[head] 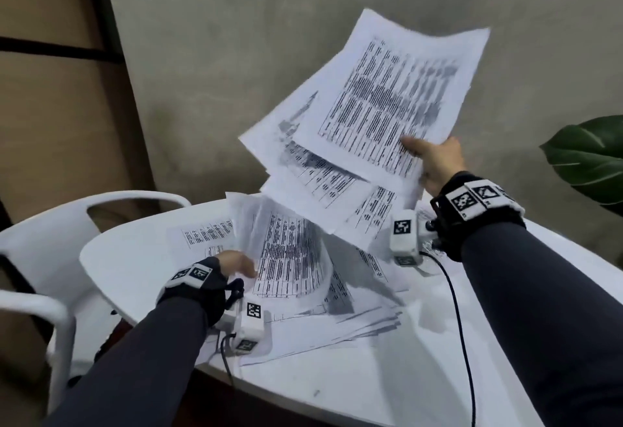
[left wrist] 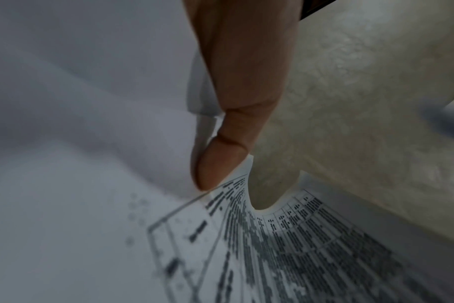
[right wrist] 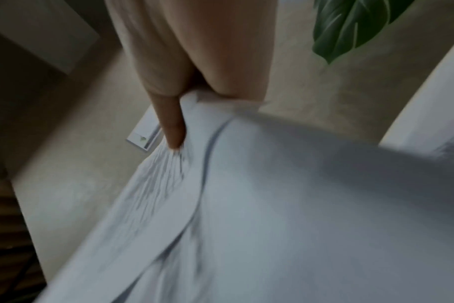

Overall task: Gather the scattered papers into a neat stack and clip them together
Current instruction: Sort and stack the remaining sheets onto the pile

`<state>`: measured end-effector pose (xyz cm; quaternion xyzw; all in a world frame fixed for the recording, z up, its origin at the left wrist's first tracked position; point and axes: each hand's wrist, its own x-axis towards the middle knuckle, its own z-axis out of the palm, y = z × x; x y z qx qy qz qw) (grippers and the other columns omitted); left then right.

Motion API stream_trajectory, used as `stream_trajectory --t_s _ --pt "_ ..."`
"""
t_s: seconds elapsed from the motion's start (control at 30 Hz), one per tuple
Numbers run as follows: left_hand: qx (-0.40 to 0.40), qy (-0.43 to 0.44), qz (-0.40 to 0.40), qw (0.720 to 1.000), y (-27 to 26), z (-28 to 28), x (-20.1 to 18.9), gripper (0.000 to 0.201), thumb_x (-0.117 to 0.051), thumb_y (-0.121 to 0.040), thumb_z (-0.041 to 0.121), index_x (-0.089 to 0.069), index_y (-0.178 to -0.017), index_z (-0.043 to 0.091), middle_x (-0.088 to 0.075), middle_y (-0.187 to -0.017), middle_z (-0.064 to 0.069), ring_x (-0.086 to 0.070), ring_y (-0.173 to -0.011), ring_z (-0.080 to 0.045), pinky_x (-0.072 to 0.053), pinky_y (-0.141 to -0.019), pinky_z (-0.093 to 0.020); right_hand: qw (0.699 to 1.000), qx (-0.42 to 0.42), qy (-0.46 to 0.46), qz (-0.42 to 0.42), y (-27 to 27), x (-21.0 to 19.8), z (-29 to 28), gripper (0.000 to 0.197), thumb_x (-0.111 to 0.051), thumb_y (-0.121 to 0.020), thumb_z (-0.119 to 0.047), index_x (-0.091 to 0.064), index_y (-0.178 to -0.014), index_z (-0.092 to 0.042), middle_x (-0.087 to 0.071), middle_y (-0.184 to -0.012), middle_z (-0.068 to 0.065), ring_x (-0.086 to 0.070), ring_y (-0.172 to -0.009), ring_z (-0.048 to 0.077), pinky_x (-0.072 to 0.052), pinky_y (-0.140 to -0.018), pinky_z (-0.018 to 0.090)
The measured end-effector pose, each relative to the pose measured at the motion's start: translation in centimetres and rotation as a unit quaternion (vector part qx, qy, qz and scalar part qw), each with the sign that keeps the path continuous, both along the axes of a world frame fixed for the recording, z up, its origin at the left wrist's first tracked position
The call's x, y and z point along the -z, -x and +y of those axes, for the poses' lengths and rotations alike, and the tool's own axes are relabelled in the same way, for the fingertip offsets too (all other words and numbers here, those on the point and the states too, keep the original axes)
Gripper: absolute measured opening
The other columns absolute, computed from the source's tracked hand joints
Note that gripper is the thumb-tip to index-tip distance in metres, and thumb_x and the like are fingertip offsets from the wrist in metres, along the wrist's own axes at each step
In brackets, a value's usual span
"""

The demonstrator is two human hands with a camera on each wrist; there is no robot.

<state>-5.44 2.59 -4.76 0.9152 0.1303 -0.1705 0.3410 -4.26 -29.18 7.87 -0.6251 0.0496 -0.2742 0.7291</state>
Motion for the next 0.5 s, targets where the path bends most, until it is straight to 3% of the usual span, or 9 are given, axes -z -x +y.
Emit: stream_trajectory --t_s 0.07,0.13,0.2,0.23,0.3,0.37,0.4,0.43,0.5 --pt "0.032 -0.002 -0.007 0.999 0.0 0.1 0.1 0.041 -0.053 -0.090 0.005 -0.051 -0.127 -0.012 -0.048 -0.139 -0.026 -0.051 -0.107 -0.023 -0.035 -0.059 -0.022 0.994 -0.009 0.059 0.091 -0.4 2.3 0.2 0.050 -0.081 -0.070 -0.014 -0.053 -0.108 0.002 -0.065 -0.098 0.006 -0.061 -0.079 0.019 -0.050 -0.068 0.030" --pt "0.065 -0.004 -0.016 0.998 0.0 0.2 0.0 0.034 -0.052 -0.092 0.008 -0.057 -0.122 -0.007 -0.055 -0.133 -0.022 -0.053 -0.103 -0.019 -0.032 -0.060 -0.012 0.978 -0.012 0.115 0.172 -1.0 5.1 0.0 0.060 -0.082 -0.069 -0.021 -0.051 -0.114 0.004 -0.063 -0.098 0.008 -0.056 -0.072 0.021 -0.051 -0.065 0.030" --pt "0.063 0.024 -0.016 0.998 -0.3 0.4 0.1 0.024 -0.054 -0.090 0.004 -0.063 -0.110 -0.006 -0.069 -0.112 -0.019 -0.065 -0.099 -0.017 -0.040 -0.072 -0.015 0.964 -0.024 0.157 0.213 -1.2 7.4 -0.1 0.059 -0.085 -0.064 -0.023 -0.056 -0.108 0.005 -0.064 -0.089 0.011 -0.061 -0.070 0.024 -0.057 -0.063 0.030" --pt "0.062 0.033 -0.021 0.997 -0.1 0.5 0.1 0.022 -0.053 -0.091 0.004 -0.063 -0.108 -0.005 -0.071 -0.107 -0.017 -0.067 -0.095 -0.014 -0.042 -0.081 -0.021 0.966 -0.020 0.149 0.209 -1.5 8.2 -0.2 0.054 -0.085 -0.063 -0.016 -0.059 -0.105 0.005 -0.067 -0.089 0.013 -0.065 -0.074 0.026 -0.059 -0.070 0.034" --pt "0.061 0.042 -0.017 0.997 0.1 0.7 0.3 0.034 -0.051 -0.094 0.014 -0.056 -0.124 -0.002 -0.060 -0.129 -0.011 -0.057 -0.116 -0.017 -0.038 -0.095 -0.024 0.977 0.023 0.102 0.186 -1.6 9.1 -0.2 0.032 -0.081 -0.065 -0.006 -0.063 -0.091 -0.003 -0.070 -0.095 0.018 -0.068 -0.082 0.030 -0.058 -0.078 0.041" --pt "0.052 0.060 -0.019 0.997 0.2 1.0 0.5 0.044 -0.056 -0.091 0.026 -0.055 -0.129 0.002 -0.053 -0.138 -0.009 -0.048 -0.131 -0.022 -0.034 -0.107 -0.030 0.980 0.082 0.050 0.173 -1.6 8.5 -0.4 0.032 -0.080 -0.067 -0.009 -0.057 -0.089 -0.006 -0.069 -0.100 0.019 -0.061 -0.067 0.027 -0.051 -0.059 0.032" --pt "0.042 0.053 -0.029 0.997 0.1 1.1 0.5 0.049 -0.060 -0.088 0.031 -0.056 -0.129 0.004 -0.054 -0.137 -0.009 -0.049 -0.129 -0.023 -0.035 -0.106 -0.029 0.984 0.089 0.018 0.156 -1.7 7.9 -0.5 0.038 -0.079 -0.068 -0.009 -0.056 -0.098 -0.004 -0.068 -0.103 0.018 -0.056 -0.060 0.024 -0.047 -0.054 0.030" --pt "0.033 0.045 -0.036 0.998 0.2 1.1 0.6 0.052 -0.063 -0.086 0.033 -0.056 -0.129 0.005 -0.055 -0.137 -0.009 -0.050 -0.127 -0.024 -0.037 -0.103 -0.027 0.988 0.080 -0.015 0.132 -1.7 7.2 -0.4 0.043 -0.078 -0.070 -0.006 -0.055 -0.106 -0.002 -0.068 -0.106 0.017 -0.058 -0.063 0.024 -0.050 -0.057 0.032" --pt "0.023 0.032 -0.043 0.998 0.4 1.1 0.4 0.052 -0.064 -0.086 0.031 -0.054 -0.129 0.005 -0.054 -0.137 -0.010 -0.051 -0.126 -0.025 -0.038 -0.099 -0.024 0.993 0.033 -0.098 0.058 -1.3 5.4 0.4 0.047 -0.072 -0.074 0.006 -0.055 -0.118 0.005 -0.070 -0.103 0.017 -0.068 -0.084 0.031 -0.058 -0.074 0.042"
